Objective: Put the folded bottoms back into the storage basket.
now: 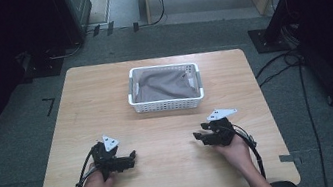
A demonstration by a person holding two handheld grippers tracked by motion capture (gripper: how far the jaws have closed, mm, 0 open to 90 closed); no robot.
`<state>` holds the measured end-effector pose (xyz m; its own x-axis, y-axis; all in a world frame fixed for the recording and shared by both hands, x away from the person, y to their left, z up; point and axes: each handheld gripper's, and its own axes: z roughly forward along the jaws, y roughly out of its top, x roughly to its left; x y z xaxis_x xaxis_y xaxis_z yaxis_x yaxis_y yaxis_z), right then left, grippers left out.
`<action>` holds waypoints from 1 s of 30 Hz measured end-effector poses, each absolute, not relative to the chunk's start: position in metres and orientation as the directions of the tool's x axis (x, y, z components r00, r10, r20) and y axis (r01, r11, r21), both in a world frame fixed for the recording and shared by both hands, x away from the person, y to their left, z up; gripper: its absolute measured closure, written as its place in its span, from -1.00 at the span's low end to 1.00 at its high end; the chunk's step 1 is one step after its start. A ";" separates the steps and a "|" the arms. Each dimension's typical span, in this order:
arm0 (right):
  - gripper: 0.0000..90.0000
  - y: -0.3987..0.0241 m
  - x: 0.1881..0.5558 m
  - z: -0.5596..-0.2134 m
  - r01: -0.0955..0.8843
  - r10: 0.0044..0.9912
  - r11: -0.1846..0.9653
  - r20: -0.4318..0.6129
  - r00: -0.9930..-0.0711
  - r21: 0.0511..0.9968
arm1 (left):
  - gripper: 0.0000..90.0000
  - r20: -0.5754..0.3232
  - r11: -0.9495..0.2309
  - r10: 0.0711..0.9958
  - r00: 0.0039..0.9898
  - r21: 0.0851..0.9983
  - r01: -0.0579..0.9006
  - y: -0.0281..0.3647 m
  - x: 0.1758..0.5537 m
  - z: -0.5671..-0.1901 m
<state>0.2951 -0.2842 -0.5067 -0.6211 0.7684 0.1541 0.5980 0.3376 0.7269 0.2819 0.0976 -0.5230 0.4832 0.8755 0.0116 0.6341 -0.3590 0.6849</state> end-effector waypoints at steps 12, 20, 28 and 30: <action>0.04 -0.284 0.293 -0.518 0.608 0.778 0.331 0.156 -0.608 0.722 | -1.00 0.012 -0.359 0.876 0.483 0.685 0.634 0.098 0.282 -0.523; -0.01 -0.282 0.289 -0.524 0.543 0.770 0.351 0.095 -0.631 0.763 | -1.00 0.012 -0.359 0.876 0.483 0.685 0.634 0.098 0.282 -0.523; -0.02 -0.281 0.287 -0.525 0.538 0.772 0.353 0.086 -0.629 0.766 | -1.00 0.012 -0.359 0.875 0.483 0.685 0.634 0.098 0.282 -0.523; -0.02 -0.281 0.287 -0.525 0.539 0.773 0.352 0.087 -0.629 0.766 | -1.00 0.012 -0.359 0.875 0.483 0.685 0.634 0.098 0.282 -0.523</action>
<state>0.2873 -0.2809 -0.5247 -0.6285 0.7729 0.0874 0.5387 0.3515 0.7656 0.2819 0.0976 -0.5231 0.4831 0.8755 0.0116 0.6341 -0.3590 0.6849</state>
